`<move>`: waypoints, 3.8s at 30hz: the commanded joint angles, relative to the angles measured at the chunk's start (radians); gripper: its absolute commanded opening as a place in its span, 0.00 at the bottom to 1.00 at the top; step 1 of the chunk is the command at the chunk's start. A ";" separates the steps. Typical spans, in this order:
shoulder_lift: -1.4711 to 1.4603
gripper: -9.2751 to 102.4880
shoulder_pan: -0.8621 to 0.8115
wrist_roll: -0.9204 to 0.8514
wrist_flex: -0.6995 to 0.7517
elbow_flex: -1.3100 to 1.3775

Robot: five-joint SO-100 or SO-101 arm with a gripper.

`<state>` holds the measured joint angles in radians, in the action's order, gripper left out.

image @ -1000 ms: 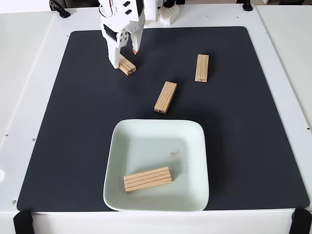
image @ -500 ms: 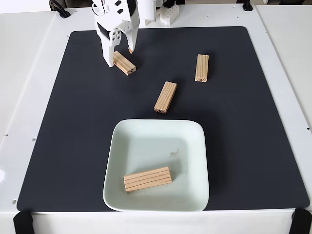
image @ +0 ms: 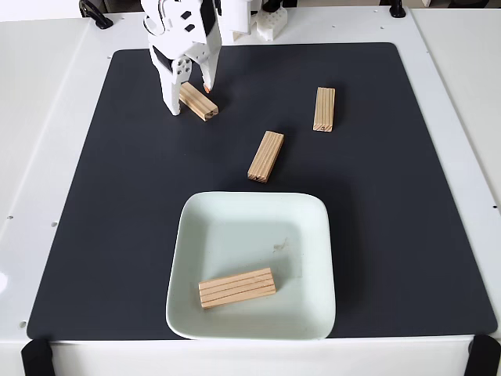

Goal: Pick up the wooden block and place them on the plate.

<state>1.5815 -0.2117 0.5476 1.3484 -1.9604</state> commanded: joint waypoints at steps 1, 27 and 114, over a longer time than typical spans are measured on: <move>0.002 0.33 -0.006 -0.002 -0.008 0.038; 0.273 0.08 0.069 -0.150 -0.101 0.005; 0.391 0.08 0.509 -1.624 -0.278 0.038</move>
<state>1.9911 0.2945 -0.8958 1.0692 -1.9374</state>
